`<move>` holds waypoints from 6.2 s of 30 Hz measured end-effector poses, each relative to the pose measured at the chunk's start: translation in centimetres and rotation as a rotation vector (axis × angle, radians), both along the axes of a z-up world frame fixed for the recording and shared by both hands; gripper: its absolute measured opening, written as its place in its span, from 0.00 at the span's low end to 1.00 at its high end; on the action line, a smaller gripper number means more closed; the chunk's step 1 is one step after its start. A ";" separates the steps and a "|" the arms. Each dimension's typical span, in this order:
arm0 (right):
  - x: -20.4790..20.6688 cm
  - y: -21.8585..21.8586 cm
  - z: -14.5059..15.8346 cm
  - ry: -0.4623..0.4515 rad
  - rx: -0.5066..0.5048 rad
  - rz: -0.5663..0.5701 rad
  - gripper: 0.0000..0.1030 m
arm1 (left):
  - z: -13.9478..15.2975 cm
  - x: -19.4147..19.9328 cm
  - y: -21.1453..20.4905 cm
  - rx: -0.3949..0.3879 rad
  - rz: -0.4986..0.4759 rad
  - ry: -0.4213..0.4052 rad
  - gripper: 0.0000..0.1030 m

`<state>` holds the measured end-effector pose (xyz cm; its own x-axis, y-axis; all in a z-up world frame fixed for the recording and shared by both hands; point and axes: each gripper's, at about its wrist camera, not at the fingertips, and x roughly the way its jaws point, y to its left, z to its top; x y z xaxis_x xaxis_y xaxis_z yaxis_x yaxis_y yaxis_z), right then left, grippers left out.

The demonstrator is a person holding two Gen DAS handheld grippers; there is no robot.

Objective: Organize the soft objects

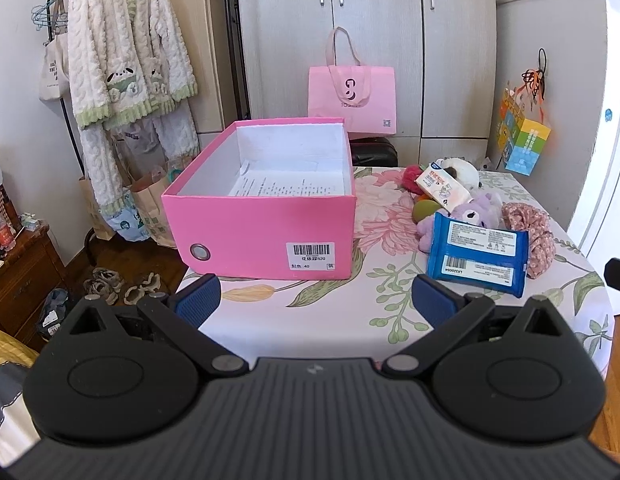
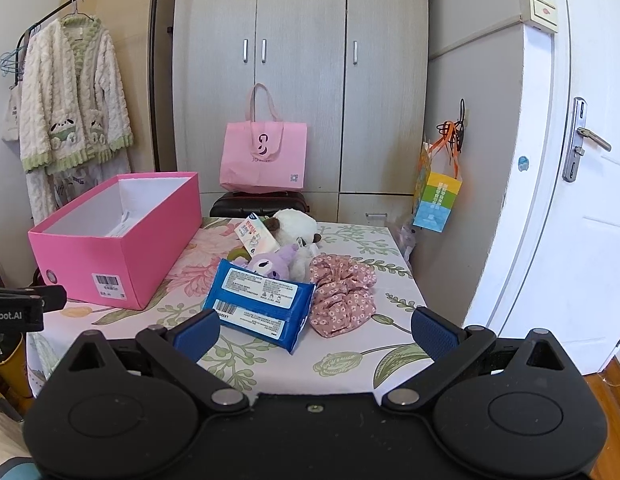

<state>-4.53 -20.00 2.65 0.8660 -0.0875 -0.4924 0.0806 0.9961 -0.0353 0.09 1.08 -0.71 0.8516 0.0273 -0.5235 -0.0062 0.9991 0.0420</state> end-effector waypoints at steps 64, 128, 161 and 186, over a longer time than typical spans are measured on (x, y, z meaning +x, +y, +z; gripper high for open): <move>10.1 -2.9 -10.8 0.032 0.247 0.259 0.70 | -6.9 11.6 -8.0 -0.148 -0.329 -0.024 0.72; 9.1 12.5 -1.5 0.166 0.072 0.754 0.46 | 0.4 5.5 7.8 -0.187 -0.273 0.351 0.39; 31.8 16.6 0.0 0.189 0.079 0.641 0.44 | 0.8 27.4 14.1 -0.355 -0.218 0.287 0.37; 29.6 16.3 0.5 0.220 -0.050 0.664 0.63 | 3.4 23.5 12.4 -0.117 -0.202 0.229 0.70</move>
